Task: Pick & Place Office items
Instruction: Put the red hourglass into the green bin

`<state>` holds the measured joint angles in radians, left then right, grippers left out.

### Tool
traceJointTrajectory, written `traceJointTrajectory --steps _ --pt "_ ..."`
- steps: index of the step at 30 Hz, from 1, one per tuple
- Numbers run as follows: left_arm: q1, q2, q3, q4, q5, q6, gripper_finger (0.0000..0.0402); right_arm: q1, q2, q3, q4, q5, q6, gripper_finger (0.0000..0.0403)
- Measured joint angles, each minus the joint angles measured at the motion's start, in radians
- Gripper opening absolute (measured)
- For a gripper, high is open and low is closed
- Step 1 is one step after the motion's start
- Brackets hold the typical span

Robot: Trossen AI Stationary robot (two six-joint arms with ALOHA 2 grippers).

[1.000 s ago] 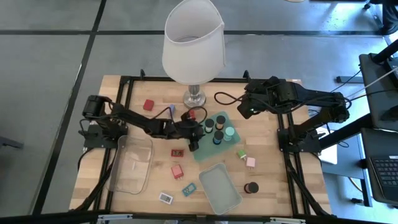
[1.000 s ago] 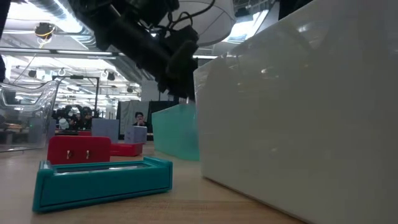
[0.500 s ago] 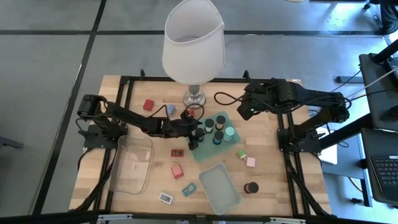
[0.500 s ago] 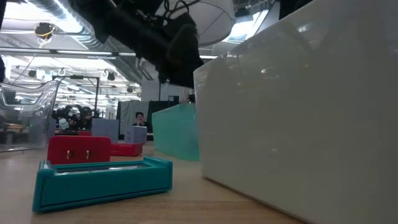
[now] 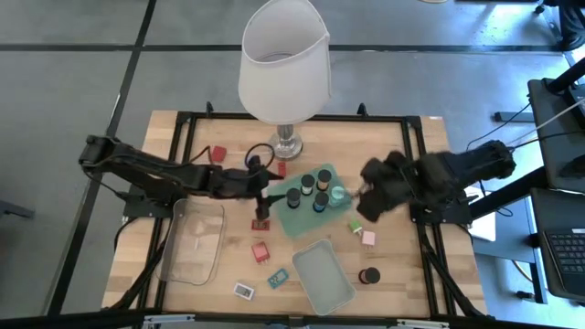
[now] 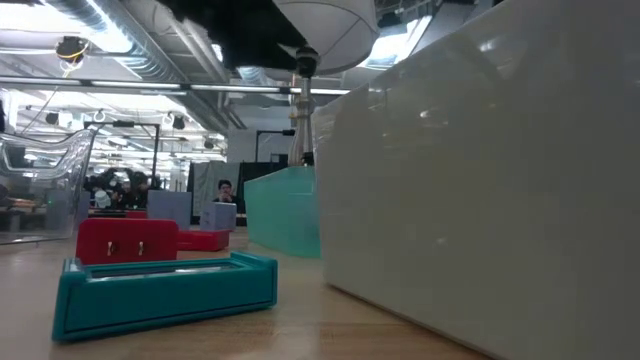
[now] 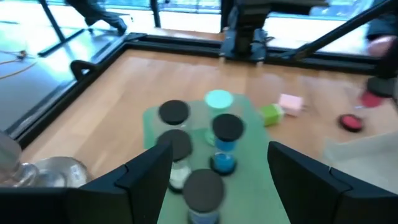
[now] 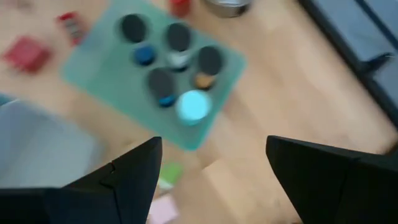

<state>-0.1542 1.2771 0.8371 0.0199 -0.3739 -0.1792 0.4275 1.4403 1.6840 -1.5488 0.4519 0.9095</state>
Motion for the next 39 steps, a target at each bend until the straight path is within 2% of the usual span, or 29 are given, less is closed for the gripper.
traceJointTrajectory --steps 6,13,19,25,39 --pt "-0.086 -0.049 0.000 -0.020 0.001 -0.044 0.0256 0.233 0.000 -0.036 0.109 0.006 0.124 0.0290" --pt "-0.190 -0.052 0.000 -0.025 0.001 -0.046 0.0256 0.386 0.000 -0.209 0.332 -0.019 0.001 0.0290" --pt "-0.236 -0.052 0.000 -0.025 -0.001 -0.043 0.0257 0.419 0.001 -0.350 0.476 -0.105 -0.021 0.0290" --pt "-0.244 -0.052 -0.001 -0.025 -0.003 -0.027 0.0253 0.421 0.001 -0.438 0.573 -0.207 0.051 0.0290" --pt "-0.244 -0.051 -0.019 -0.025 -0.084 -0.043 0.0251 0.426 0.001 -0.558 0.740 -0.206 0.023 0.0290"
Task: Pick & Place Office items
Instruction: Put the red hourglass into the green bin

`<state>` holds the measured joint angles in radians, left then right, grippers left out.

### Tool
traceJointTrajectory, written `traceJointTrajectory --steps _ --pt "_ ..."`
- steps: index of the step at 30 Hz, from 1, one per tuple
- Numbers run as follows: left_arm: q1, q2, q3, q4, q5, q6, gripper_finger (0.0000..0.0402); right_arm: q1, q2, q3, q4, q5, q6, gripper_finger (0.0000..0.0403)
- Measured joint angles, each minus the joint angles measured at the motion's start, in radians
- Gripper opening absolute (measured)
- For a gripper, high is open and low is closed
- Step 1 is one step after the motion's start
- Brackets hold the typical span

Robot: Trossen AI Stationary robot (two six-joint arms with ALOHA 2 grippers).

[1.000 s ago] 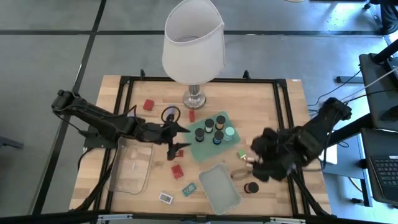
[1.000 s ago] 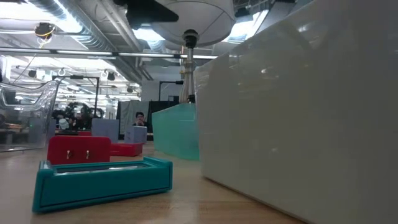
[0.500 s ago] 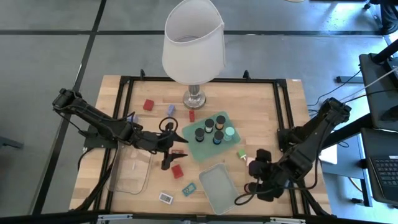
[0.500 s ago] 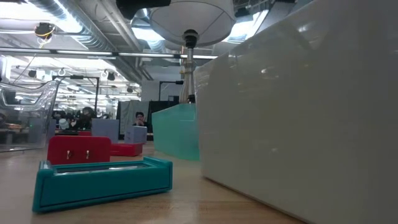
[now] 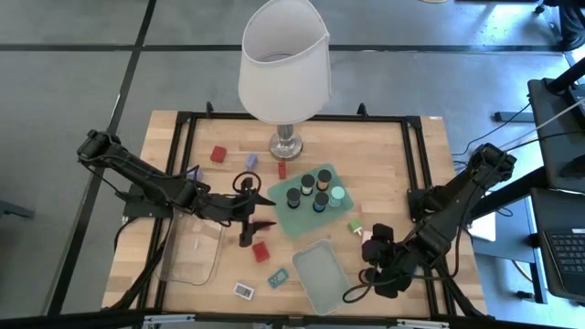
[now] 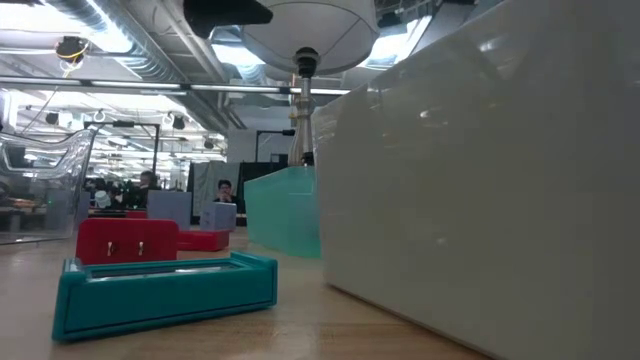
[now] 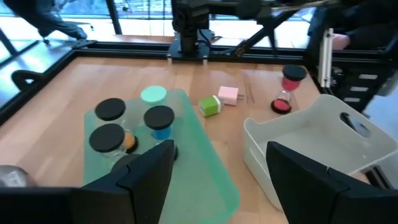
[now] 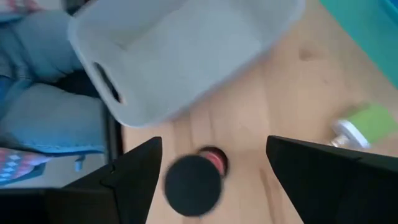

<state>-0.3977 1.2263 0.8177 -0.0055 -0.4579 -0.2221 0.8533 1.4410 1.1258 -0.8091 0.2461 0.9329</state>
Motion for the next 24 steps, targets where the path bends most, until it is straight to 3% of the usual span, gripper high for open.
traceJointTrajectory --steps 11,24 --pt "0.000 0.000 0.000 0.000 -0.029 -0.006 0.0251 0.048 0.000 -0.010 0.062 0.160 0.023 0.0290" --pt "0.000 0.000 0.000 0.000 -0.072 -0.056 0.0251 0.020 0.000 -0.010 0.068 0.172 0.109 0.0291"
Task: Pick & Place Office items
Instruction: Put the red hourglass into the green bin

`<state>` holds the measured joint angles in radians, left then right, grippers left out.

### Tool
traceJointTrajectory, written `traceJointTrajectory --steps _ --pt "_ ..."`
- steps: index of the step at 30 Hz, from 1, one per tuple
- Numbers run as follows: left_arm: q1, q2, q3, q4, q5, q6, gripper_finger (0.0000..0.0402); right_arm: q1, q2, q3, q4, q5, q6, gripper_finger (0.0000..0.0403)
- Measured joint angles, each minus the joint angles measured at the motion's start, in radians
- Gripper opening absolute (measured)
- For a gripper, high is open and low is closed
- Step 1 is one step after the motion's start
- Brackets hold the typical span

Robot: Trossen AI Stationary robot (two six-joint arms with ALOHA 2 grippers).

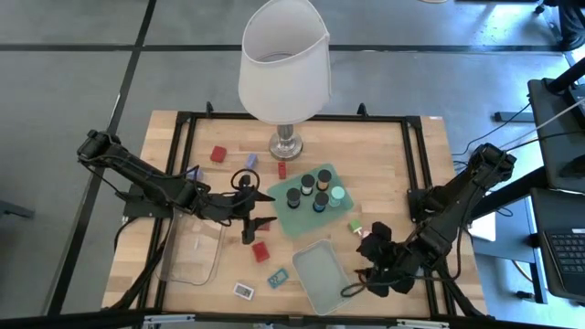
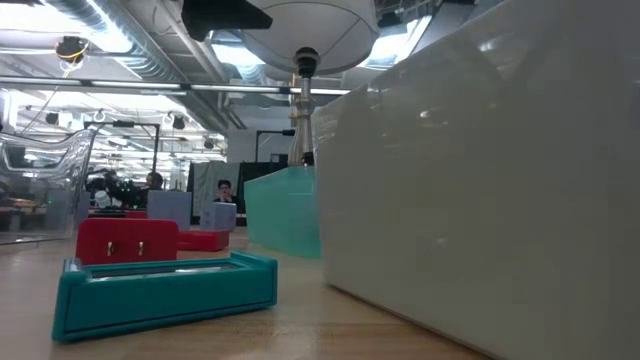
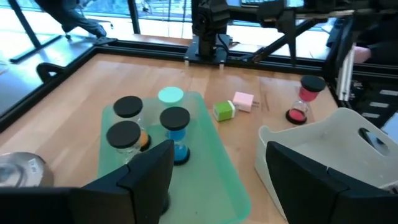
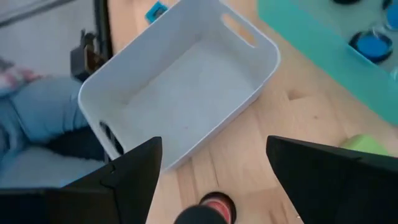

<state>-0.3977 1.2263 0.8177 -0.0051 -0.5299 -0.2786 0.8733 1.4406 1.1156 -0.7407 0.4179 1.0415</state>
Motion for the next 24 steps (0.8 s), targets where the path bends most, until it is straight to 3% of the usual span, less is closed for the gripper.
traceJointTrajectory --steps 5,14,24 --pt "0.000 0.000 0.000 0.000 -0.031 0.000 0.0251 0.006 0.013 0.000 -0.004 -0.054 -0.049 0.0304" --pt "0.000 0.000 0.000 0.000 -0.031 0.001 0.0251 0.014 0.048 0.000 -0.004 -0.071 -0.265 0.0367" --pt "0.000 0.000 0.000 -0.006 -0.031 0.001 0.0251 0.029 0.124 0.000 -0.004 -0.172 -0.208 0.0379"
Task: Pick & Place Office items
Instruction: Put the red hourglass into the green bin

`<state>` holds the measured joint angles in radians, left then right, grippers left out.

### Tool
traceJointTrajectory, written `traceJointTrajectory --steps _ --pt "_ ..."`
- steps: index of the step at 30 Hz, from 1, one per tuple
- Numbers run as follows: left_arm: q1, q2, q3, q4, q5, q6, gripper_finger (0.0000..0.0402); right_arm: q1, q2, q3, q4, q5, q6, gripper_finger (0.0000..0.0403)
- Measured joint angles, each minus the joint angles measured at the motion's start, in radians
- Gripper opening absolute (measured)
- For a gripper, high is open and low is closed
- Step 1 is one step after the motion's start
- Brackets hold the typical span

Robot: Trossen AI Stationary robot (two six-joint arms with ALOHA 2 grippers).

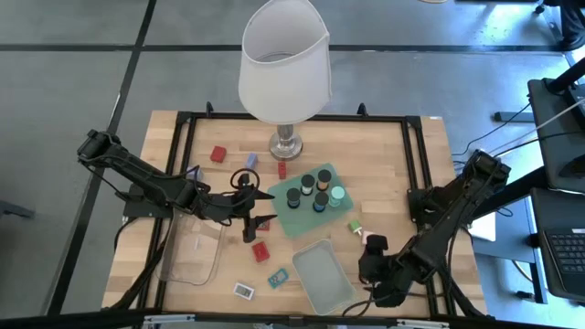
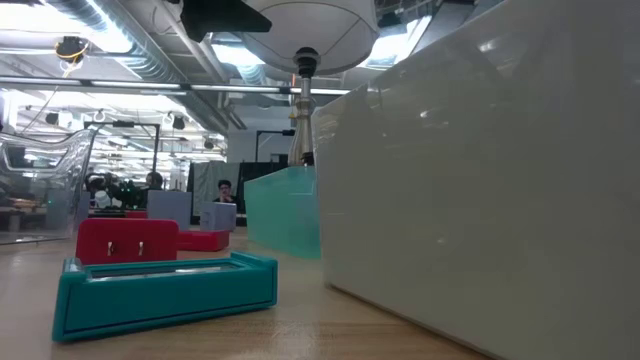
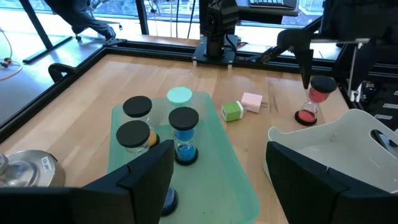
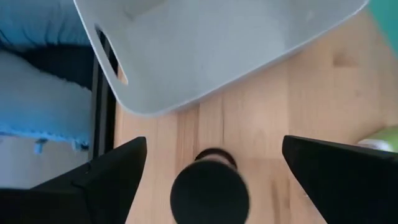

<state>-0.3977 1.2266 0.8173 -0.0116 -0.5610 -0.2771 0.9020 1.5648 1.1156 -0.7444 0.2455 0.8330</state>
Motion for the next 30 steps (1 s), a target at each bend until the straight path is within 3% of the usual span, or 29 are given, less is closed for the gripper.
traceJointTrajectory --steps 14,21,28,30 --pt "0.000 0.000 0.000 0.000 -0.030 0.002 0.0251 0.032 0.049 0.000 -0.074 -0.034 0.026 0.0367" --pt "0.000 0.000 0.000 0.000 -0.030 0.002 0.0251 0.031 0.049 0.000 -0.094 -0.037 0.050 0.0309" --pt "0.000 0.000 0.000 0.000 -0.030 0.002 0.0251 0.031 0.049 0.000 -0.094 -0.036 0.075 0.0217" --pt "0.000 0.000 0.000 0.000 -0.030 0.002 0.0251 0.030 0.047 0.000 -0.094 -0.039 0.109 0.0214"
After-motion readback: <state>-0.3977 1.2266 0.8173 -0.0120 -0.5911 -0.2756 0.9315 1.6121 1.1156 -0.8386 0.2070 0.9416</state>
